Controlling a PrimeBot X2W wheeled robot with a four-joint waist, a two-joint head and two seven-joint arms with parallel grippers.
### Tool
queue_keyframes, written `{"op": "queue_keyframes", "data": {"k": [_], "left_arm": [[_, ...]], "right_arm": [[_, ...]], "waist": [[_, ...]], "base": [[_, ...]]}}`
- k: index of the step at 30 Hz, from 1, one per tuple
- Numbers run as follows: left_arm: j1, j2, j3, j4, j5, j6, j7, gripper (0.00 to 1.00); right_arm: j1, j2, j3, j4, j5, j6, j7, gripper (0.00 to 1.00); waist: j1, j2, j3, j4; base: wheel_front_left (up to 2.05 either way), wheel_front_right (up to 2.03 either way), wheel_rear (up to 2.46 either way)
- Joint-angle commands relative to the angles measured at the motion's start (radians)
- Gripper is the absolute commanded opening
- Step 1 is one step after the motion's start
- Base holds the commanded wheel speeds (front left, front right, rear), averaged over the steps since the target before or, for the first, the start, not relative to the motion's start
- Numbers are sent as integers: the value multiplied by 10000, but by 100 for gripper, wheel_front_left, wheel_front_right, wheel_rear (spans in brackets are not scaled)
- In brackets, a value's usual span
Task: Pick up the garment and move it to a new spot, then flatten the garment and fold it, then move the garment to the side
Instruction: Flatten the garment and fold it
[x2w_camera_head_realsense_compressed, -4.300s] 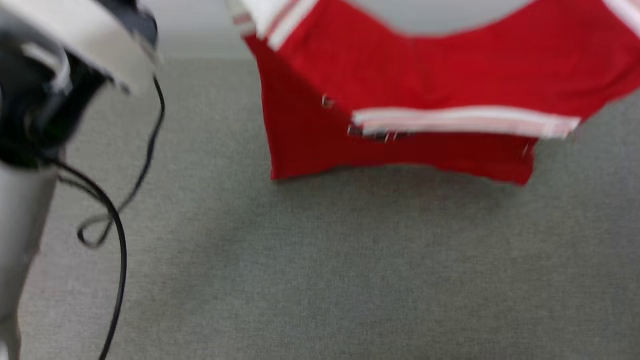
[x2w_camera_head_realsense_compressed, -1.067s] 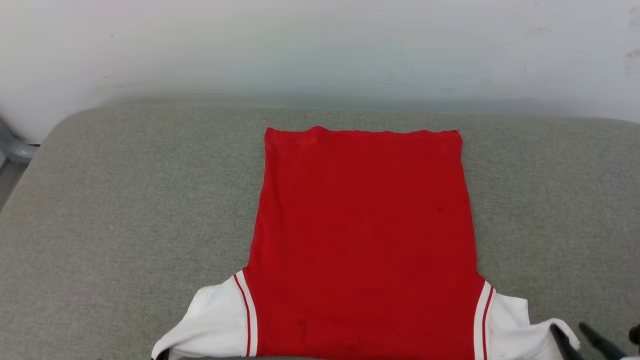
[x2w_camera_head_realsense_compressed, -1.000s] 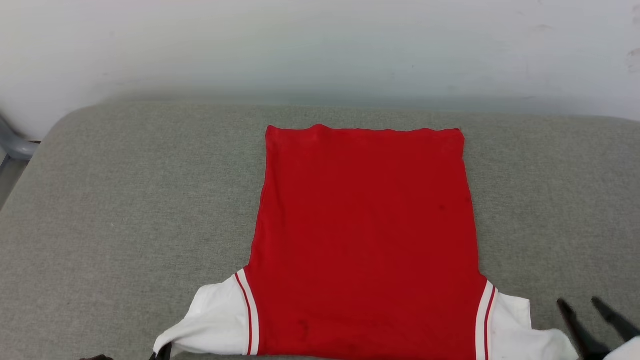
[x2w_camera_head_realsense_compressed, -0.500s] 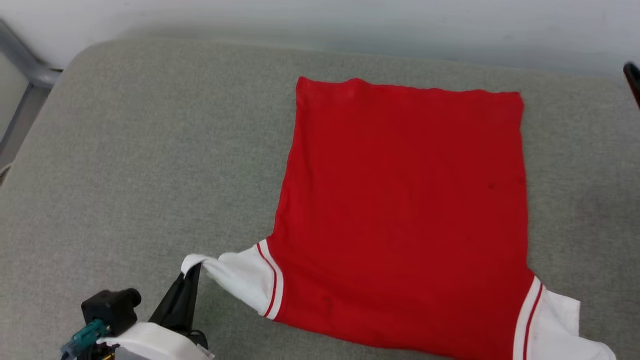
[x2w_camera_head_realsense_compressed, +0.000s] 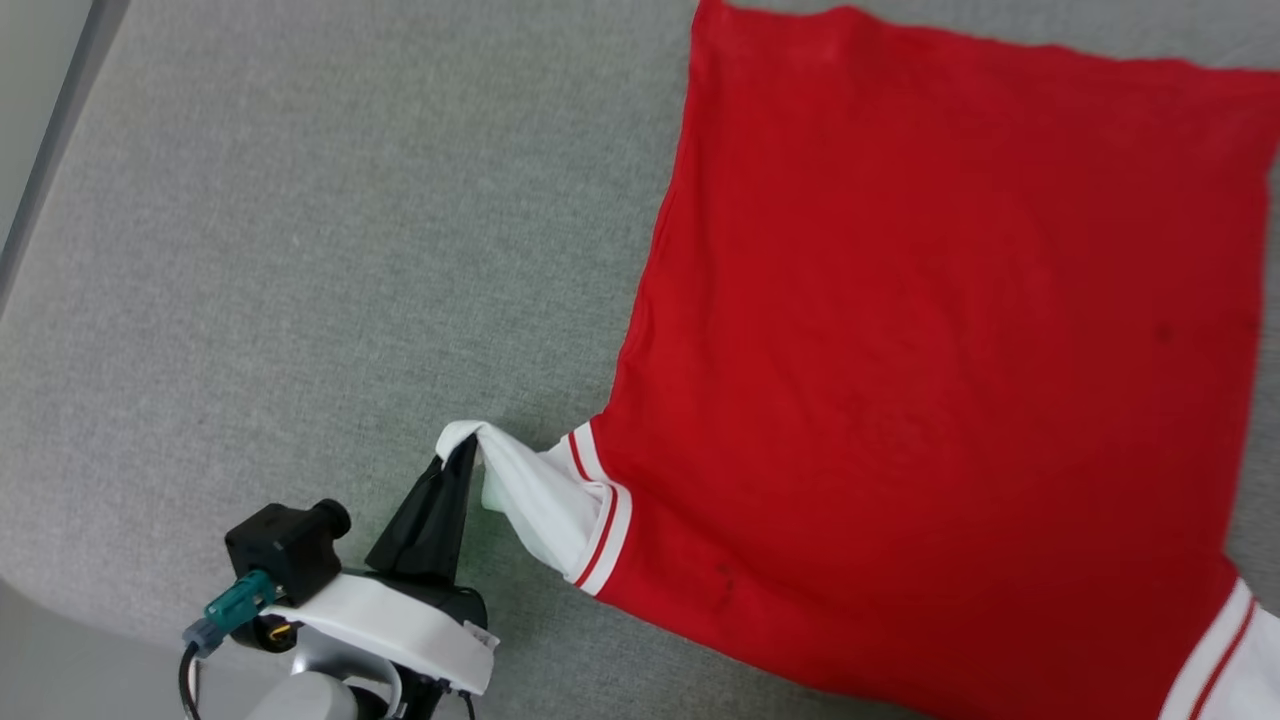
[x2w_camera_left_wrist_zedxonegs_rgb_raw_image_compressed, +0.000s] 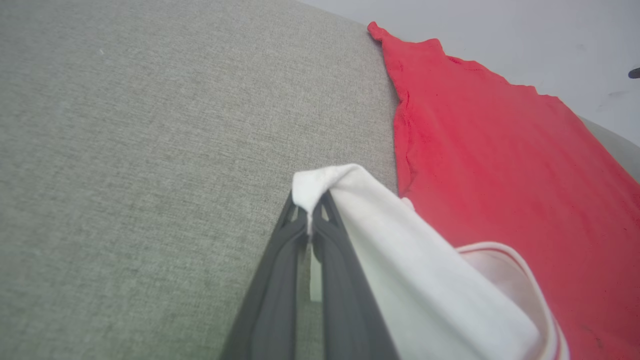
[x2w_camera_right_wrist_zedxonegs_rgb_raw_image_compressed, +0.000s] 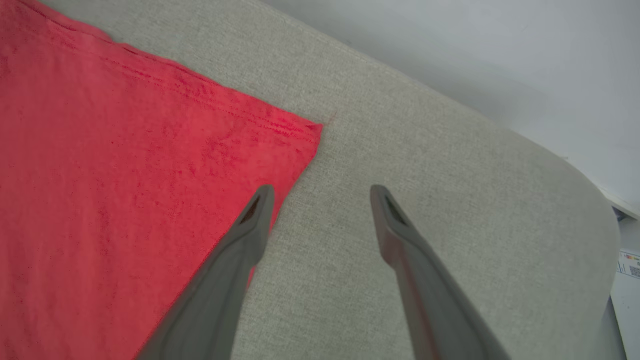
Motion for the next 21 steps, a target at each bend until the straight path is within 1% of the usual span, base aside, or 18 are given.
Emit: {"op": "queue_keyframes", "data": {"k": [1,3,7,9,12,17,18,19,20,21], "left_arm": [[-145,-71,17,6,74,-32,-54,0],[-278,-191,27,31,181,-122,-60,0],[-491,-414,55,101,355,-288,-65,0],[-608,-541,116,130,440,-370,-67,0],[-673,-684,168,217,583,-508,-69,0],[-786,-928,226,434,768,-718,-55,0],[-796,-958,256,473,794,-740,-47,0],[-794,-986,285,504,795,-785,-47,0],[-790,-1015,314,541,828,-819,-47,0],[-781,-1044,343,577,862,-843,-48,0]], "right_arm": [[-197,-83,50,74,-85,-11,138,100],[-382,-60,71,354,-128,-12,536,100],[-458,-75,161,748,-328,-12,849,100],[-322,3,131,943,-305,-12,936,100],[172,45,413,1160,-219,-9,1120,100],[844,-380,613,1347,-34,-8,1398,100],[874,-448,583,1339,-21,-9,1394,95],[868,-525,560,1311,-14,-9,1364,40],[843,-611,550,1274,-28,-11,1326,0],[792,-682,512,1239,-42,-11,1248,0]], "waist": [[-3,0,478,334],[-3,0,721,433],[-3,0,1158,590],[-3,0,1332,641],[-3,0,1490,708],[-3,0,1584,762],[-3,0,1584,761],[-3,0,1580,761],[-3,0,1569,757],[-3,0,1548,744]], "base": [[0,0,0],[0,0,0],[0,0,0],[0,0,0],[0,0,0],[0,0,0],[0,0,0],[0,0,0],[0,0,0],[0,0,0]]}}
